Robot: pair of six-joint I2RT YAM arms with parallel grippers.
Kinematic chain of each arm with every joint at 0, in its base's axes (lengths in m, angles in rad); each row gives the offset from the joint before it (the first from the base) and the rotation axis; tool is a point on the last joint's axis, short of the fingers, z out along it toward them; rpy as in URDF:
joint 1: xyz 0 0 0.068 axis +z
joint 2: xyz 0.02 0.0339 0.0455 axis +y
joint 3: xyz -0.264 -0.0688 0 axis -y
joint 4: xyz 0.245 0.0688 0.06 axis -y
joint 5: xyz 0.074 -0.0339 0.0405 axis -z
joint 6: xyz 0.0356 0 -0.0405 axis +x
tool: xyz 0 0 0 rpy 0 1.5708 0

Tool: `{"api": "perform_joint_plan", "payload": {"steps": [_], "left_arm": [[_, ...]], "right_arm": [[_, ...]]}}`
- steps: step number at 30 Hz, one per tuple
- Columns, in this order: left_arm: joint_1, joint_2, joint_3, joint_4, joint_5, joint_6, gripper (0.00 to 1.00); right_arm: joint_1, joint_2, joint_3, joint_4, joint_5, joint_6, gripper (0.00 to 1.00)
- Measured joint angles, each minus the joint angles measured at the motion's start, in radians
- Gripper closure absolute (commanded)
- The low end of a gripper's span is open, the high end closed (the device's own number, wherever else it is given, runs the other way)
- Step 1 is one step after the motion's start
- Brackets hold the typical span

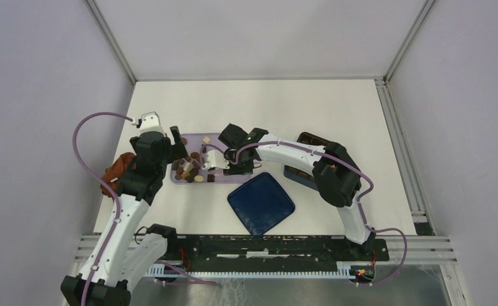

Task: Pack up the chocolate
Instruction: Pick up the fake chocolate from the plate.

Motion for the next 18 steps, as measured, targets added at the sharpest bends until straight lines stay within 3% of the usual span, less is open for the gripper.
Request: {"api": "perform_joint_plan", "payload": {"steps": [6,18], "left_arm": [[0.000,-0.088,-0.003,0.018,-0.024,0.006,0.00],[0.000,-0.091,-0.005,0.023,-0.023,0.006,0.00]], "right_arm": [[0.004,0.012,0.005,-0.023,0.002,0.008,0.59],[0.004,0.085,0.067,-0.068,-0.006,0.017,0.58]]}}
